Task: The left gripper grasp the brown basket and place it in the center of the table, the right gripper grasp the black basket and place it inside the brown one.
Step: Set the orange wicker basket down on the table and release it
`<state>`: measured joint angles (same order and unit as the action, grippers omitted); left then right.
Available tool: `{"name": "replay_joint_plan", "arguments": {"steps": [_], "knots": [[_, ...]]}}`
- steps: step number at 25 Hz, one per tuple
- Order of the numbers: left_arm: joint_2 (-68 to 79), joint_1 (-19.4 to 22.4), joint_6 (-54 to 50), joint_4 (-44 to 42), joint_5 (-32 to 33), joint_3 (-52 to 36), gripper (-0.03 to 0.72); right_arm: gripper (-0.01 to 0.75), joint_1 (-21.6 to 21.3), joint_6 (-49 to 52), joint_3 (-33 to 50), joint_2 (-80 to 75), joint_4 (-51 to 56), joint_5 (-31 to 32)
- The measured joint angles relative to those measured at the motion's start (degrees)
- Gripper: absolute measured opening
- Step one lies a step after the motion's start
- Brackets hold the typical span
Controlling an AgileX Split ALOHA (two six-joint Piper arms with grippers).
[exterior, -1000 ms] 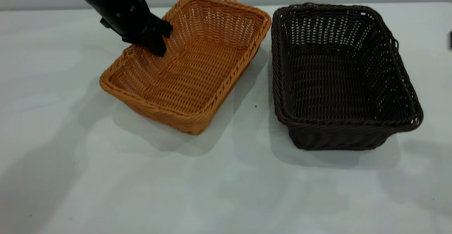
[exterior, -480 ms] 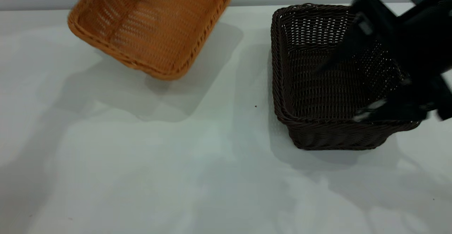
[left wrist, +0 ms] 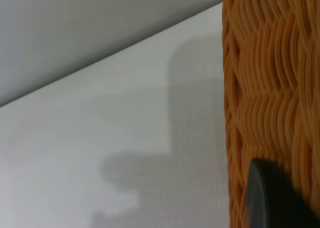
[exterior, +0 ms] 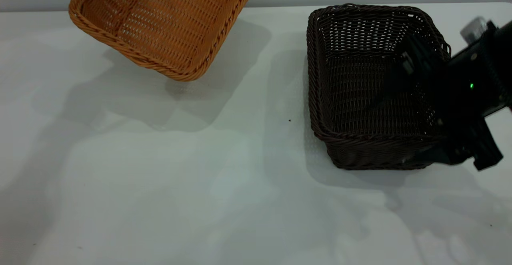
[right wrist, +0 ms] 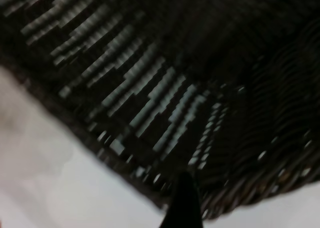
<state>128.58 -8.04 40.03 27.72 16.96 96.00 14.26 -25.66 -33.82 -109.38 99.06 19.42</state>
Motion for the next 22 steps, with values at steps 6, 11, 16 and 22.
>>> {"name": "replay_joint_plan", "arguments": {"steps": [6, 11, 16, 22], "knots": [[0.0, 0.0, 0.0, 0.05, 0.0, 0.0, 0.081, 0.591, 0.0, 0.0, -0.07, -5.53, 3.29, -4.26], [0.0, 0.0, 0.02, 0.05, 0.0, 0.0, 0.081, 0.557, 0.0, 0.0, -0.52, -7.17, 3.78, -7.69], [0.0, 0.0, 0.02, 0.05, -0.05, 0.0, 0.081, 0.402, 0.0, -0.71, -2.54, -7.56, 3.83, -10.08], [0.0, 0.0, 0.07, 0.05, -0.05, 0.0, 0.081, 0.145, 0.0, -3.74, -5.5, -7.58, 4.64, -12.39]]}}
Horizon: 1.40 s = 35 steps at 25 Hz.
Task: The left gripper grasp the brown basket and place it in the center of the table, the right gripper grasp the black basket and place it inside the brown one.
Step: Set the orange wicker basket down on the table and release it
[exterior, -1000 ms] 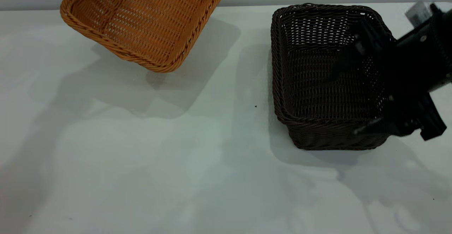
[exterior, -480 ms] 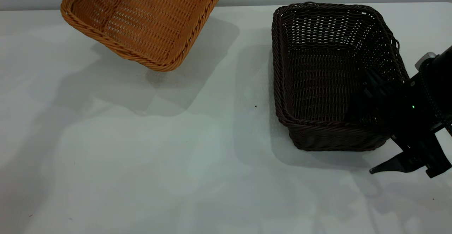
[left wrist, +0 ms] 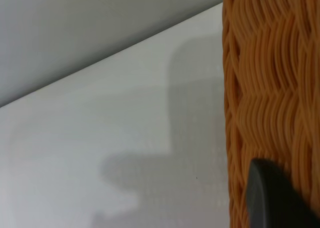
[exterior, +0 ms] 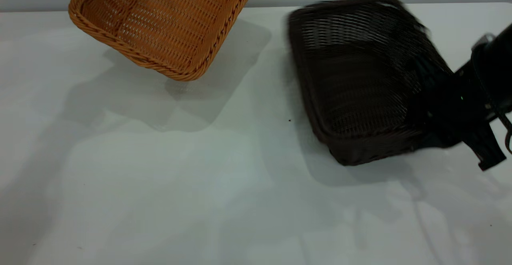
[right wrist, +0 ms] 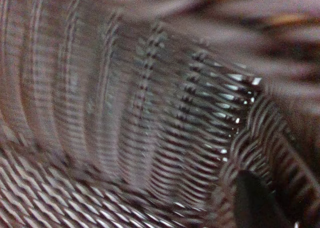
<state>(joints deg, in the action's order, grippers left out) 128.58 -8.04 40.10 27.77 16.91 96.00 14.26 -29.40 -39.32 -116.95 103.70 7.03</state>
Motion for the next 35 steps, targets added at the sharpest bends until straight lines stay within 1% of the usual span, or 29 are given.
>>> {"name": "replay_joint_plan", "arguments": {"steps": [1, 2, 5, 8, 11, 15, 17, 19, 21, 24, 26, 27, 30, 32, 35], "knots": [[0.0, 0.0, 0.13, 0.0, 0.0, 0.0, 0.081, 0.106, 0.0, -1.39, -0.41, 0.0, 0.05, -0.05], [0.0, 0.0, 0.35, 0.0, 0.0, 0.0, 0.081, 0.085, 0.0, -3.56, -0.71, 0.0, -0.03, -0.24], [0.0, 0.0, 1.19, -0.06, 0.08, 0.0, 0.081, 0.081, 0.04, -9.8, -1.01, 0.0, -0.68, -1.53], [-0.14, 0.0, 1.45, -0.06, 0.4, 0.0, 0.081, 0.081, -0.32, -11.98, -1.73, 0.0, -0.62, -4.46], [-1.14, 0.02, 2.76, -0.06, 1.72, 0.0, 0.081, 0.081, -2.94, -14.96, -2.87, 0.07, -2.68, -5.34], [-3.79, 0.07, 6.07, -0.06, 5.25, 0.0, 0.081, 0.081, -9.85, -20.97, -5.16, 1.81, -7.42, -3.55], [-4.44, 0.07, 8.53, -0.06, 8.33, 0.0, 0.081, 0.081, -14.42, -24.61, -6.5, 3.64, -10.23, -1.57], [-4.5, 0.07, 11.91, -0.24, 13.28, 0.0, 0.081, 0.081, -18.84, -26.92, -7.76, 5.56, -12.89, 1.19], [-4.44, 0.07, 15.83, -0.59, 18.75, 0.0, 0.081, 0.081, -23.76, -27.85, -8.92, 7.26, -15.03, 5.7], [-4.44, -0.54, 25.02, -0.83, 26.81, 0.0, 0.081, 0.081, -30.17, -27.96, -10.56, 8.07, -18.78, 12.25], [-4.38, -1.98, 30.23, -1.3, 30.43, 0.0, 0.081, 0.081, -33.37, -27.96, -11.31, 8.07, -21.58, 15.36], [-4.16, -3.14, 31.97, -1.45, 31.07, 0.0, 0.081, 0.081, -34.79, -27.96, -11.7, 8.07, -22.87, 16.58], [-2.86, -7.46, 33.62, -1.5, 30.27, 0.0, 0.081, 0.081, -37.88, -28.14, -12.33, 8.07, -25.72, 19.38], [-1.33, -11.22, 34.15, -1.57, 29.66, 0.0, 0.081, 0.081, -39.25, -28.14, -12.5, 8.07, -26.25, 20.72], [1.42, -16.68, 36.15, -3.95, 29.0, 0.0, 0.081, 0.081, -39.83, -28.14, -12.56, 8.07, -26.81, 21.85]]}}
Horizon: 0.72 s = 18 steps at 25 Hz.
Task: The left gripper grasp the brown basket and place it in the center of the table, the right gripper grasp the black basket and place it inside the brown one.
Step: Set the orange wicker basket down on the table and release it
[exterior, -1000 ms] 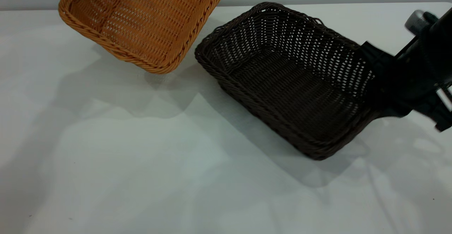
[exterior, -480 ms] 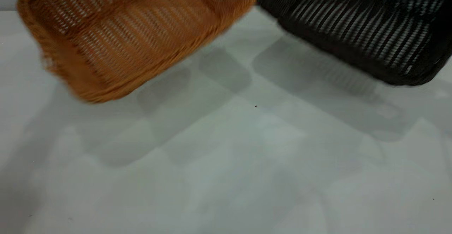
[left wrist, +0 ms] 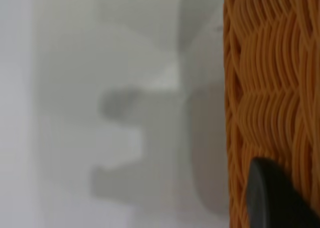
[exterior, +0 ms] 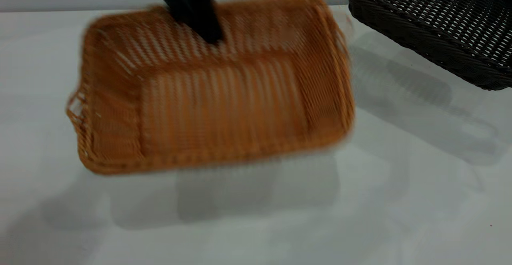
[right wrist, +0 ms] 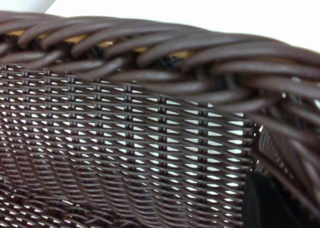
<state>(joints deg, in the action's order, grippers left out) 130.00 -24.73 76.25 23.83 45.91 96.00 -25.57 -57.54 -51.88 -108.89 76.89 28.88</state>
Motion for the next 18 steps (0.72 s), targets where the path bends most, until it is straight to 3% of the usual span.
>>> {"name": "replay_joint_plan", "arguments": {"steps": [6, 13, 16, 18], "knots": [[4.26, -7.02, 0.78, -7.29, -5.56, 0.0, 0.081, 0.081, 0.0, 0.0, -0.18, 0.0, -0.66, 1.59], [4.4, -9.38, -2.66, -7.13, -7.8, 0.0, 0.091, 0.081, -0.04, 0.0, -0.24, 0.0, -0.8, 4.42], [4.4, -9.38, -4.29, -7.31, -7.99, 0.0, 0.133, 0.081, -0.04, 0.0, -0.24, 0.0, -0.87, 5.63], [4.4, -9.38, -4.66, -7.31, -8.37, 0.0, 0.204, 0.081, -0.04, 0.0, -0.24, 0.0, -0.87, 6.39]]}}
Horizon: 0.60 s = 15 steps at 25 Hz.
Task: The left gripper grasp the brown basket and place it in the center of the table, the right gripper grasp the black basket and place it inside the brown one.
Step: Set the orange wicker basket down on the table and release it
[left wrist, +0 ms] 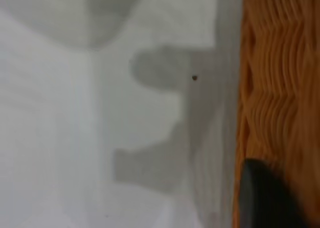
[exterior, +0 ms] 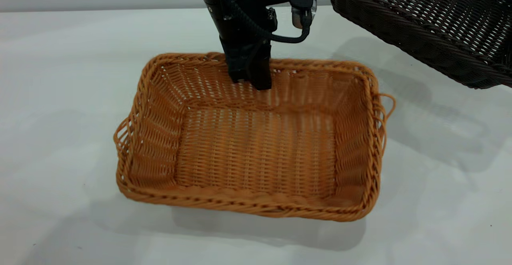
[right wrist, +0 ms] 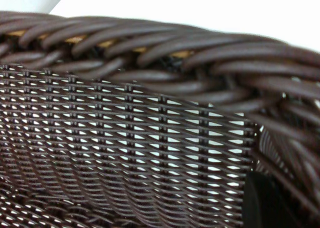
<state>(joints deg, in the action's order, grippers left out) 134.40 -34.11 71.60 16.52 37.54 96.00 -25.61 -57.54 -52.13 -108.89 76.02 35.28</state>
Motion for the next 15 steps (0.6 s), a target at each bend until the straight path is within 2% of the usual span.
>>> {"name": "replay_joint_plan", "arguments": {"steps": [6, 9, 12, 15], "knots": [[0.0, 0.0, -1.09, -1.25, -1.09, 0.0, 0.474, 0.081, -0.04, 0.0, 0.0, 0.0, -0.02, 2.28], [-0.88, 0.1, -3.71, -2.92, -1.16, 0.0, 0.566, 0.081, -0.04, 0.07, 0.0, 0.0, -0.07, 3.71], [-3.67, 1.27, -10.15, -5.2, -1.36, 0.0, 0.593, 0.08, -0.04, 0.36, -0.05, 0.05, 0.0, 4.94], [-7.15, 4.81, -17.37, -6.35, -1.35, 0.0, 0.58, 0.08, -0.04, 0.48, -0.05, 0.05, -0.4, 5.84]]}}
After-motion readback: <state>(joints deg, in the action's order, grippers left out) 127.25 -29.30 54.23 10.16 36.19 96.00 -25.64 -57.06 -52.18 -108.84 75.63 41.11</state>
